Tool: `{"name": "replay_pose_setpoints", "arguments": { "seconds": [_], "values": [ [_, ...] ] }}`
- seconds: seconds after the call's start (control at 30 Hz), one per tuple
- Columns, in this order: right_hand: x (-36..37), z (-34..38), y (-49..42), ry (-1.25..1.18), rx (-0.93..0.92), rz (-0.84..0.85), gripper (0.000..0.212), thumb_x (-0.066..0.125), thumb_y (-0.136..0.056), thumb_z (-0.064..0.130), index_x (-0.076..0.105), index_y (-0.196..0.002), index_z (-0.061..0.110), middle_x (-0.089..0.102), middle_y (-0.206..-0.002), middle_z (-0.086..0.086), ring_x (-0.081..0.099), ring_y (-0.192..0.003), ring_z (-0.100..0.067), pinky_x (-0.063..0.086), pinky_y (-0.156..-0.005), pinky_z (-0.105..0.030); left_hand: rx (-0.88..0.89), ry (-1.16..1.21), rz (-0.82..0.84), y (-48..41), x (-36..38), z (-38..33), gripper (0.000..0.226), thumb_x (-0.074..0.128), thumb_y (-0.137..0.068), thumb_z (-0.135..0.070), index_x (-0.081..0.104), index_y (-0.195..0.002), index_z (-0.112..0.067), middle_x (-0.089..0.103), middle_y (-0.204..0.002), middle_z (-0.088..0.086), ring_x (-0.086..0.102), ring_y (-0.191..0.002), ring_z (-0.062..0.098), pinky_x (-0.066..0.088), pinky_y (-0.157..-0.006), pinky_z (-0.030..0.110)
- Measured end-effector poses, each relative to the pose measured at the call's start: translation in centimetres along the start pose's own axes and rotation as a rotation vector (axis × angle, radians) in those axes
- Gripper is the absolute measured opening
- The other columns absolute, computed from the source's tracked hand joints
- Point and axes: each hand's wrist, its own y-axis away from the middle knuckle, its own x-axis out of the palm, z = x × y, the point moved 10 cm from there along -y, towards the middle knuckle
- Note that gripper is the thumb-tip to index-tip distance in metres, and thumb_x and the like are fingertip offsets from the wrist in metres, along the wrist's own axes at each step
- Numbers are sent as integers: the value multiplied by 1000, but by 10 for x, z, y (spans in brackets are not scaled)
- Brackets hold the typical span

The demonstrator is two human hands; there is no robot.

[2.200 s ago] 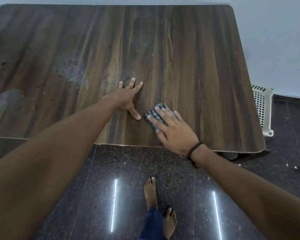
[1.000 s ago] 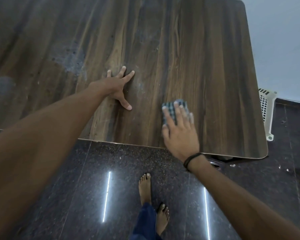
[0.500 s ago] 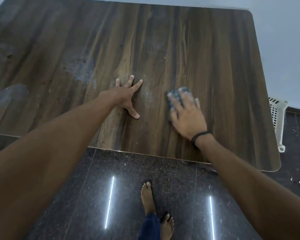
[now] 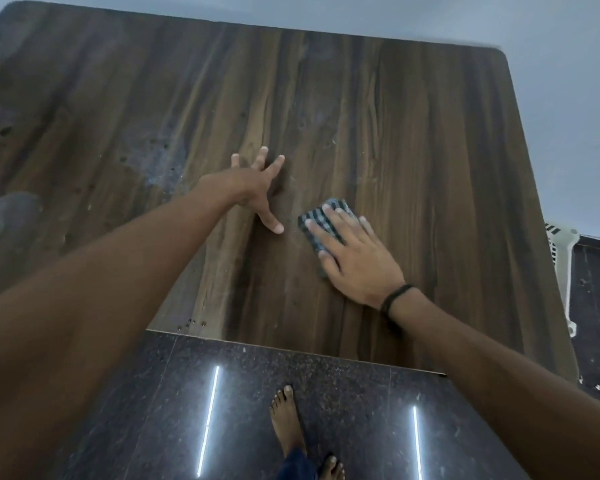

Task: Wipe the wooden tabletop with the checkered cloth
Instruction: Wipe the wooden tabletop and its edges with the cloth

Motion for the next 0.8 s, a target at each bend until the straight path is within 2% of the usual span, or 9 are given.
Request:
{"name": "replay_pose_setpoints", "arguments": {
  "seconds": [0.03,0.13,0.27,0.3,0.4,0.43,0.57,0.7,0.8],
  "values": [
    [-5,-23,-10,13,38,-15,59,25,-102,43,22,-160,33,18,-168,-5,16,-154,-27,12,-124,-53,-5,6,6,-6,-4,3,158,84,-40,-70,-29,-146,-41,-39,-154,-7,-26,-141,47,13,-113,69],
    [-20,-76,-28,-69,453,-60,59,25,-103,40,20,-161,30,12,-169,-9,11,-155,-29,7,-124,-54,1,13,7,-18,-12,4,154,86,-45,-68,-30,-145,-44,-39,-154,-10,-28,-141,45,14,-112,70],
    [-5,-17,-22,-9,98,22,61,19,-101,46,18,-161,35,13,-169,-4,11,-155,-25,8,-125,-52,14,-4,10,-25,-14,-4,156,87,-45,-66,-29,-146,-42,-39,-154,-7,-25,-143,45,16,-111,71],
    [-12,-34,-27,-10,127,1,61,19,-100,46,20,-160,35,15,-169,-4,14,-155,-27,10,-124,-54,10,-9,14,-26,-12,-5,157,87,-43,-66,-29,-146,-42,-40,-154,-7,-25,-143,45,17,-110,72],
    [-28,-91,-40,-82,499,-98,64,20,-99,44,24,-160,28,17,-168,-10,14,-154,-31,10,-124,-56,1,-27,17,-32,-12,-5,160,88,-41,-66,-29,-146,-40,-41,-153,-7,-25,-143,44,17,-108,74],
    [-24,-79,-40,-58,496,-101,64,20,-99,44,24,-161,27,16,-168,-12,14,-154,-31,9,-124,-55,7,-28,14,-33,-14,-5,160,88,-42,-66,-30,-146,-39,-41,-153,-7,-25,-143,44,16,-109,73],
    [-8,-29,-29,29,161,4,61,21,-101,46,17,-161,34,13,-169,-4,13,-155,-25,7,-123,-49,12,-4,12,-41,-22,-2,159,88,-44,-65,-31,-146,-38,-43,-152,-5,-25,-143,44,14,-112,70],
    [-19,-80,-50,-50,503,-99,63,21,-99,44,24,-160,29,16,-168,-10,17,-153,-33,10,-123,-57,2,-22,42,-37,-22,-5,158,88,-48,-63,-33,-146,-35,-44,-151,-4,-26,-142,46,15,-110,70],
    [-3,-25,-47,28,189,1,61,21,-102,46,17,-161,34,11,-169,-5,13,-155,-26,7,-124,-50,12,-24,56,-36,-22,-6,157,87,-50,-62,-33,-146,-33,-45,-151,-2,-26,-141,48,14,-110,71]
  ]
}}
